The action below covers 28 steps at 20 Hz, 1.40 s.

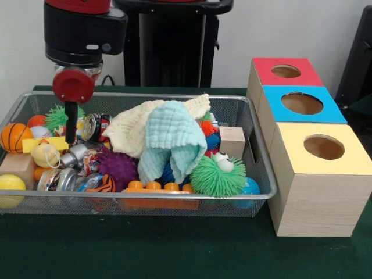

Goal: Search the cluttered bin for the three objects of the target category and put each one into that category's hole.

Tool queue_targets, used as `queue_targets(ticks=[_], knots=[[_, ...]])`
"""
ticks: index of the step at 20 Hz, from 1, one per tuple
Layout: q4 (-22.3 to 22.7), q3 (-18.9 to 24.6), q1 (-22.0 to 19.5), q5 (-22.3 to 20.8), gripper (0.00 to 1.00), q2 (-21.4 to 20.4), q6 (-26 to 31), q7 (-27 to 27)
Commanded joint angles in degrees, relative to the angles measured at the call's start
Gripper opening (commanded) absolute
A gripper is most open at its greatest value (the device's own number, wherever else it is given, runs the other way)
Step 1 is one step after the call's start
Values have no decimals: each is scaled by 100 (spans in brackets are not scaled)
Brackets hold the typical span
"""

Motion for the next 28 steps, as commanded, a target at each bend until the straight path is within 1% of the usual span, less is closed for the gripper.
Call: queue_targets(ticks=[1, 5, 10, 15, 23, 28], knots=[[-112, 895, -57, -257, 100, 767, -553, -586], [-81, 1146, -187, -236, 100, 997, -955, -551], [-121, 1157, -165, -258, 100, 1081, -1103, -454], [-148, 1247, -302, -363, 100, 1129, -1150, -642], [35, 1389, -549, -469, 100, 921, -971, -867], [155, 1384, -582, -494, 100, 745, -841, -860]])
